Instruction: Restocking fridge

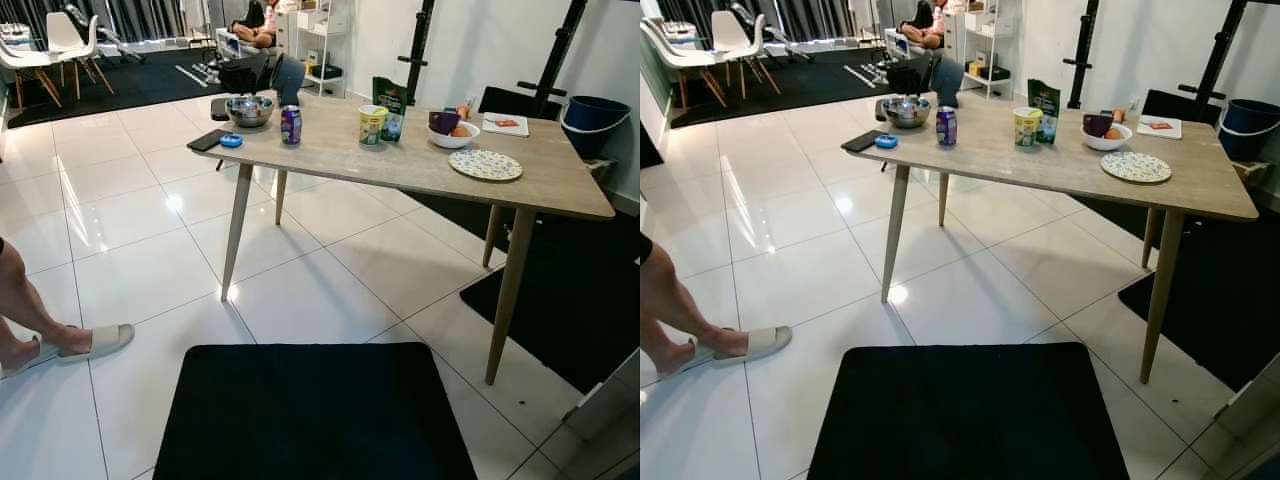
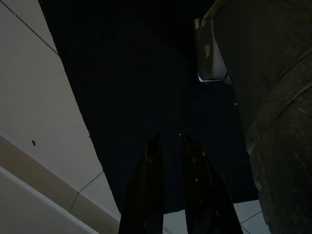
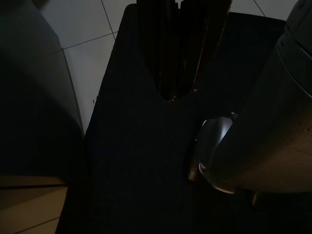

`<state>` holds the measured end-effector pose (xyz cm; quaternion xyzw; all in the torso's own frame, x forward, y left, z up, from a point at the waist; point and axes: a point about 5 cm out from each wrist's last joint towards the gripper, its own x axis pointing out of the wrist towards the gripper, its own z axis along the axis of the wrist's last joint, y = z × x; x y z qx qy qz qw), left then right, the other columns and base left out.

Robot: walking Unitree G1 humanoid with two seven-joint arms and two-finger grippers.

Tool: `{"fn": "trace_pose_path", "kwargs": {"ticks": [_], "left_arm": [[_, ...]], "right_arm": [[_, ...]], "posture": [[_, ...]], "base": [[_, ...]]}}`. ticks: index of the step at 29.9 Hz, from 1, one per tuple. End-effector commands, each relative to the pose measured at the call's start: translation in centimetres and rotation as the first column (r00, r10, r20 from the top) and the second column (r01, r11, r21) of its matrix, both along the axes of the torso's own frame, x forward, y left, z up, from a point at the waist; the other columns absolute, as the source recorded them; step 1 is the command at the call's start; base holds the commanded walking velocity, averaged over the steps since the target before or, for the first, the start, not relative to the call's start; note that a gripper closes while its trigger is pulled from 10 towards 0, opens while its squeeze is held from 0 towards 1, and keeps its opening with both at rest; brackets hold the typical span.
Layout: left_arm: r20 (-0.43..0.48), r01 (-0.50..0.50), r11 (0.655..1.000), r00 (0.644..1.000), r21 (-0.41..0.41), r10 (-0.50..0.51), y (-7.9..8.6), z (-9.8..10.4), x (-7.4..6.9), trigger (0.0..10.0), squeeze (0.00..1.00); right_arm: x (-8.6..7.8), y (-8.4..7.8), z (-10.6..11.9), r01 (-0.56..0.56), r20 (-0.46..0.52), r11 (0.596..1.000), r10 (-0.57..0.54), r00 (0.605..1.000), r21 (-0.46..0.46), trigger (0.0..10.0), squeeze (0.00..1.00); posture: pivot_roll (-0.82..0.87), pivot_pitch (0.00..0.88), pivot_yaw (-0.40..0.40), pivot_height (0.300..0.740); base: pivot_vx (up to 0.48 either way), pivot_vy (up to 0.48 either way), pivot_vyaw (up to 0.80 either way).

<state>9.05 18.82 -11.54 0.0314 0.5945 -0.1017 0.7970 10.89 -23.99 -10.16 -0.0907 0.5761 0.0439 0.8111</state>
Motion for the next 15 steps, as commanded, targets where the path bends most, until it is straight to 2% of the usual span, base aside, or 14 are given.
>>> {"fn": "trace_pose_path", "kwargs": {"ticks": [1, 15], "left_arm": [[0.077, 0.013, 1.000, 0.997, -0.008, -0.013, -0.52, 0.49, 2.09, 10.0, 0.00], [0.071, 0.015, 1.000, 0.997, 0.002, -0.015, 0.38, 0.51, 1.69, 10.0, 0.00]], "right_arm": [[0.08, 0.20, -0.04, -0.003, -0.003, 1.000, 0.003, 1.000, 0.001, 10.0, 0.00], [0.78, 0.30, 0.13, -0.027, 0.001, 1.000, 0.027, 1.000, 0.003, 10.0, 0.00]], "posture": [[-0.05, 0.000, 0.001, 0.740], [-0.05, 0.000, -0.002, 0.740]], "base": [[0.000, 0.000, 0.00], [0.000, 0.000, 0.00]]}}
